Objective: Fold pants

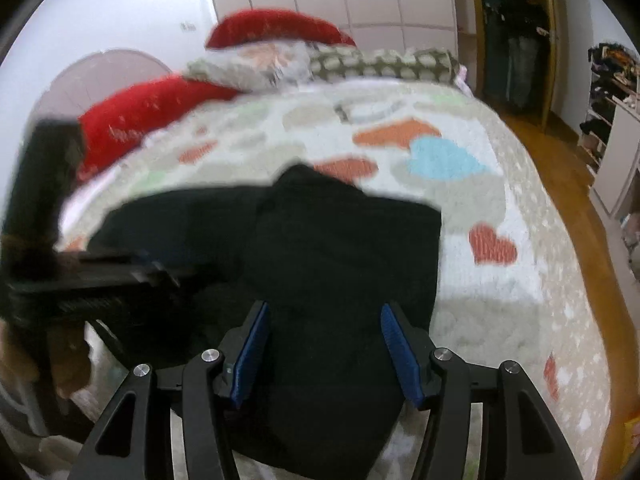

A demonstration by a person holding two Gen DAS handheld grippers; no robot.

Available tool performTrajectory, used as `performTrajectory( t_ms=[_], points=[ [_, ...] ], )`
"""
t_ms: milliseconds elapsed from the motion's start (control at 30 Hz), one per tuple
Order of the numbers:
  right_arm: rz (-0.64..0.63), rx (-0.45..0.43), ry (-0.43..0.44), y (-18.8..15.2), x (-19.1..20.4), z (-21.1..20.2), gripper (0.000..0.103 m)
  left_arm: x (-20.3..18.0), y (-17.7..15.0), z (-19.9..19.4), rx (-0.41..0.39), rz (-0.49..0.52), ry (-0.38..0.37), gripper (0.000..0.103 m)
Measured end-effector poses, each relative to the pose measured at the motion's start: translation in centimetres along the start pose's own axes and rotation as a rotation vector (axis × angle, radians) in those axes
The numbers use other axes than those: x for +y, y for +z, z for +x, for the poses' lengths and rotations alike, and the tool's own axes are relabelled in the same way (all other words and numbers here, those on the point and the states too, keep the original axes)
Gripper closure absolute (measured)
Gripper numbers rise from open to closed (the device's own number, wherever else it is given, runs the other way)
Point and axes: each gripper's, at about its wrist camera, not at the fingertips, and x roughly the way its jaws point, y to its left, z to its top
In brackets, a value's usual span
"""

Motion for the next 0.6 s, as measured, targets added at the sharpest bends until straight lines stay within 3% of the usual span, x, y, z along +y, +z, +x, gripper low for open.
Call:
performTrajectory(
  t_ms=[100, 300, 600],
  points=[
    [-0.012, -0.003, -0.029, -0.4, 0.5, 0.2, 0.047, -0.4, -0.3, -0.2, -0.013, 0.004, 0.028, 0.067],
    [0.036, -0.033, 0.034, 0.7, 0.3, -1.9, 0.047, -0.6, -0.7, -1.6, -0.036, 0.01, 0.078, 0.067],
    [0.032, -0.025, 0.05, 1.3, 2.2, -1.8, 0.047, 0.4, -1.5, -3.5, -0.063, 0.001, 0.12, 0.067]
  ],
)
